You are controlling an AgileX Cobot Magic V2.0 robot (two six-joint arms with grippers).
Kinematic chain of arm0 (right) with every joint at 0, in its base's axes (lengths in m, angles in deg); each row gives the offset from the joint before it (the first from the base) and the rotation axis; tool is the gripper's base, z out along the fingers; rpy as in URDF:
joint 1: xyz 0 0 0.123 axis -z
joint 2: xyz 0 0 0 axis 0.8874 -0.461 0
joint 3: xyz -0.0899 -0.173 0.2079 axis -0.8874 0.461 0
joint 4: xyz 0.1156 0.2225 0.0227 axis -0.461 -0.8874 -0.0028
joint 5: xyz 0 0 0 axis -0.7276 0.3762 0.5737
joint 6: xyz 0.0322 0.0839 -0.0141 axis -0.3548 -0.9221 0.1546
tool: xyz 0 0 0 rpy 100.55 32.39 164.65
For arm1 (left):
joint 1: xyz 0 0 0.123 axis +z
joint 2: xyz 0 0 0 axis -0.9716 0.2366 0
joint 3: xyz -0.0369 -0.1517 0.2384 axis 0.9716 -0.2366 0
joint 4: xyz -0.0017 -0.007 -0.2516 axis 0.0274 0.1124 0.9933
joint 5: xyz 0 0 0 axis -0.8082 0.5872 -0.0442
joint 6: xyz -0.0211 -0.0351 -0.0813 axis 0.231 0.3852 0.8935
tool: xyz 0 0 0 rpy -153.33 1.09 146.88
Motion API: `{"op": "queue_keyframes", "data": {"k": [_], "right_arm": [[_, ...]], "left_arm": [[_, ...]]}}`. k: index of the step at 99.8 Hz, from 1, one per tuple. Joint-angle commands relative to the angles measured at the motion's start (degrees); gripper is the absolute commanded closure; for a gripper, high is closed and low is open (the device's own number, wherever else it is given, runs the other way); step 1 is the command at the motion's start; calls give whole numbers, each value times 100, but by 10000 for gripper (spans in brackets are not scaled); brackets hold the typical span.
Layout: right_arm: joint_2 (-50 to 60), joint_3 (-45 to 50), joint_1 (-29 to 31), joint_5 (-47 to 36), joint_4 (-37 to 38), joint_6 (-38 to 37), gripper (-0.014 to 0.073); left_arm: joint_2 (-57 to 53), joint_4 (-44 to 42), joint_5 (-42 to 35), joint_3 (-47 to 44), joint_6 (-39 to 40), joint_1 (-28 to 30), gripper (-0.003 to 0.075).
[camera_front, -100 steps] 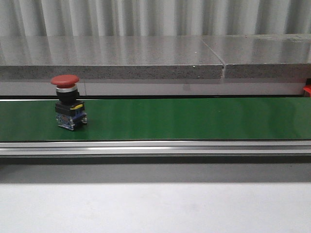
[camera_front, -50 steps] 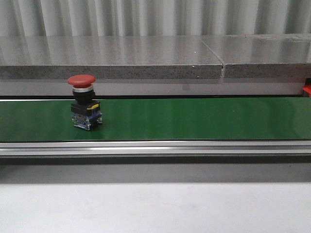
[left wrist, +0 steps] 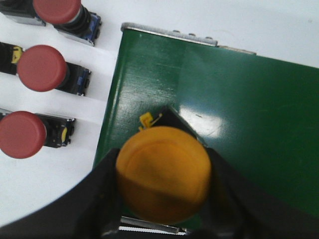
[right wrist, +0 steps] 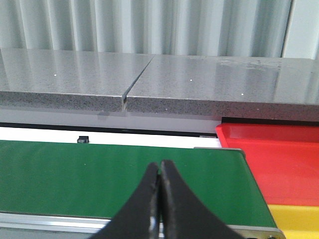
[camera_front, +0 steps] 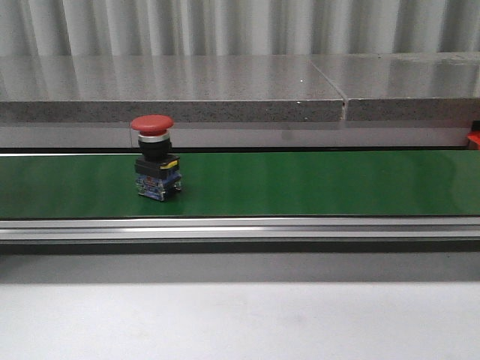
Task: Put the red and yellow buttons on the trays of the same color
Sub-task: 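Carry the yellow button onto the belt and open the left gripper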
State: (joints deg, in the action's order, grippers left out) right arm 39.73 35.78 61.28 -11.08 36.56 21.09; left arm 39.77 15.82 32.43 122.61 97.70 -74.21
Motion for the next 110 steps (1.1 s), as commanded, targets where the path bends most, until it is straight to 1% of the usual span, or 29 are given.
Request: {"op": "queue_keyframes", "data": {"k": [1,17,22,26,31,34,36,41,43,46,48,50,51,55,71,82,98,110], "right_arm": [[52,-86,39,-423,-5,58,675],[52,-86,39,-423,-5,58,675],[52,-86,39,-423,-5,58,675],[52,-86,39,-423,-5,58,675],[52,-86,39,-423,-5,58,675],[52,-86,39,-423,-5,58,675],[52,-86,39,-423,-5,58,675],[52,-86,39,-423,-5,58,675],[52,-86,39,-423,-5,58,675],[52,-86,39,-423,-5,58,675],[52,-86,39,-423,-5,58,675],[52,-86,39,-423,-5,58,675],[52,-86,39,-423,-5,58,675],[52,-86,39,-423,-5,58,675],[52,-86,39,-423,-5,58,675],[52,-86,39,-423,-5,58,675],[52,-86,39,-423,-5,58,675],[52,-86,39,-423,-5,58,675]], "left_arm": [[-53,22,-63,196,-10,-44,713],[98,34,34,196,-21,-44,704],[98,35,34,196,-33,-44,676],[98,42,34,196,-96,-44,630],[98,104,34,196,-196,-44,547],[98,150,34,196,-278,-44,470],[98,177,34,196,-331,-44,436],[98,264,34,196,-436,-44,290],[98,283,34,196,-450,-44,254],[98,297,34,196,-459,-44,175],[98,297,22,196,-474,-44,136],[98,297,22,196,-488,-44,114],[86,297,10,196,-507,-44,87],[86,297,10,196,-549,-50,59],[-75,297,-71,196,-589,-120,52],[-410,297,-277,196,-589,-297,52],[-1121,287,-811,154,-589,-671,52],[-1739,287,-1335,-54,-589,-946,52]]}}
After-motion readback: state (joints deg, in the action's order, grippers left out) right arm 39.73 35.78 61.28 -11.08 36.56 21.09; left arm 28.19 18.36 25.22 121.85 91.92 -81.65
